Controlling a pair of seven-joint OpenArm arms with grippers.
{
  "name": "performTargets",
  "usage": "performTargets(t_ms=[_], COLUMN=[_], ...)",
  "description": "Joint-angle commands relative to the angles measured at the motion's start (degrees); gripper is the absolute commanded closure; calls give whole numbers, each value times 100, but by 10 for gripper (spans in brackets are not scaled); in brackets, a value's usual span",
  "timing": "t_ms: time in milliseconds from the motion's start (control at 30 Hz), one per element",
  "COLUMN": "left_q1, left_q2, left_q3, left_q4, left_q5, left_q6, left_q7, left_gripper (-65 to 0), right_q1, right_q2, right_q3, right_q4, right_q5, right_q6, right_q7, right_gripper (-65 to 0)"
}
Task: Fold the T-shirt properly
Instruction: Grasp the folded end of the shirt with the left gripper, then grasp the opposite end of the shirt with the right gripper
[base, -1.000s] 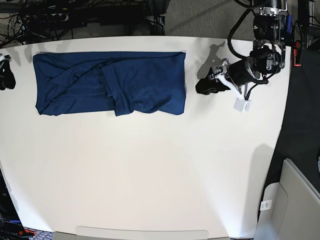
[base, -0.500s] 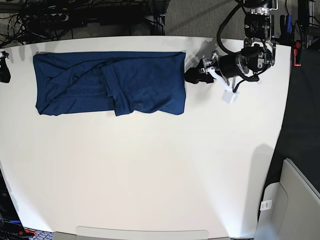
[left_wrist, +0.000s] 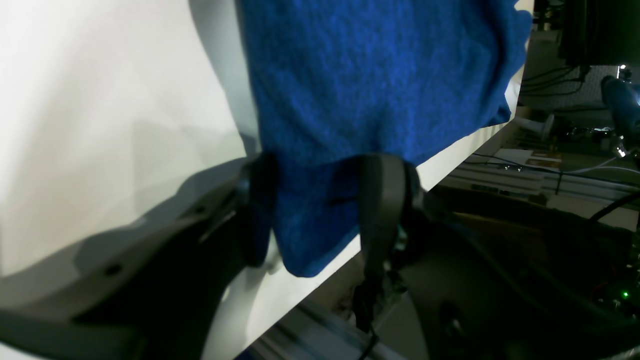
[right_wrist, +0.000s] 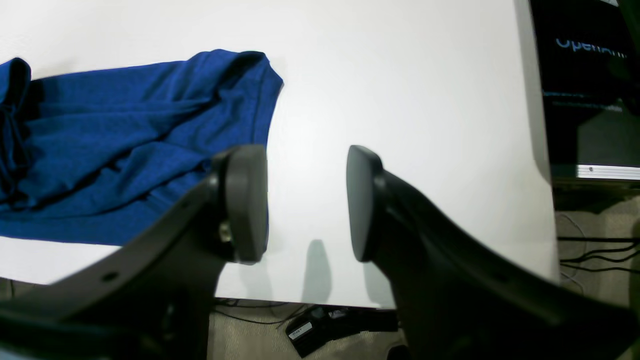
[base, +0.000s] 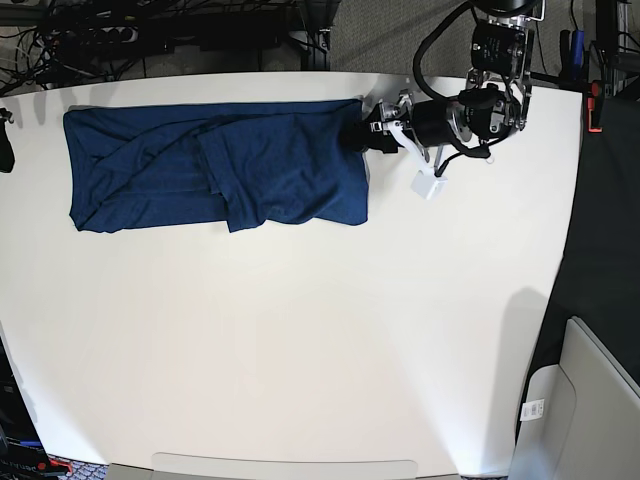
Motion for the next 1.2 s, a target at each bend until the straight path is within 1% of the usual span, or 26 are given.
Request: performTargets(t_ms=[0,33,67,267,367,400,467,533,600,767,867,967,1033,1100,1167], left_q1=[-70,-141,-202,-246,-255,-255,-264,-361,-484,-501,-501,-501,-501,-501,-501], left_q2=[-42,-42,-42,-42,-42,-42,-42,-33,-33,-60,-68,-139,-174,-174,-174], left_q3=[-10,-10,-10,25,342,447,649,860,939,623,421,350,386,377,368], left_q4=[52,52,52,34,34,34,34,34,34,34,34,34,34,34,34], left_q5=[29,170,257,301,301,301,249,249,249,257,284,284,284,284,284], left_q6=[177,406,529,582,582,573,556,556,556,556,564,564,564,564,564], left_q7=[-30,-30,-30,23,-12,-21,-21,-21,-21,5,32,41,41,41,41], left_gripper=[-268,-268,-268,-268,-267,-257,-205,-137,-83,-18,-6,-6,-6,-6,-6], right_q1=[12,30,56,83,171,171,171,171,162,153,329,628,865,1094,1313], right_q2=[76,59,59,50,50,59,68,68,50,33,41,33,15,-117,-231], right_q3=[68,68,68,68,68,68,68,59,33,6,-29,-380,-820,-1128,-1304], right_q4=[77,77,77,77,59,6,-108,-213,-293,-662,-882,-996,-1137,-1312,-1567], right_q5=[106,89,80,71,71,71,62,62,62,53,-122,-430,-448,-448,-456], right_q6=[32,32,32,32,32,32,32,32,32,32,32,32,32,32,32], right_q7=[128,128,128,128,128,128,128,128,128,128,128,128,128,128,128], right_gripper=[-259,-259,-258,-258,-258,-258,-258,-258,-258,-258,-260,-262,-285,-310,-318])
